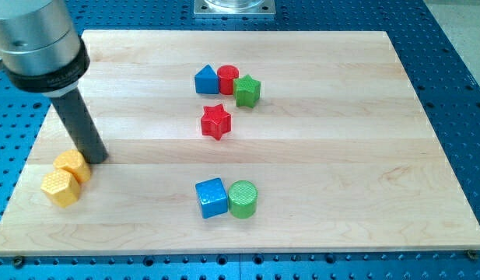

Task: Move the red star into the yellow heart

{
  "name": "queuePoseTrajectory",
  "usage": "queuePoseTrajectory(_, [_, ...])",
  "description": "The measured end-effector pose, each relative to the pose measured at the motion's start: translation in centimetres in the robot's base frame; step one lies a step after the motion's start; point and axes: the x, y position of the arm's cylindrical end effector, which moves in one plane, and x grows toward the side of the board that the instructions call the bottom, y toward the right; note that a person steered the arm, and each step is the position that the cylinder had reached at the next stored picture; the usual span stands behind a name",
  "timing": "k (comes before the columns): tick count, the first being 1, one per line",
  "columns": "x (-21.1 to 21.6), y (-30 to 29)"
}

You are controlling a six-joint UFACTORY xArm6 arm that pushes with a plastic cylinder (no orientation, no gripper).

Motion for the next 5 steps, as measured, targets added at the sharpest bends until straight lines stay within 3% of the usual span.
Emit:
queuePoseTrajectory(1, [0.2, 2.5])
queuePoseTrajectory(2, [1.4, 11.0])
queuePoseTrajectory(3, [-2.4, 19.5])
queuePoseTrajectory(4, [-6.6, 22.1])
queuePoseTrajectory(5, [-7.1, 17.1])
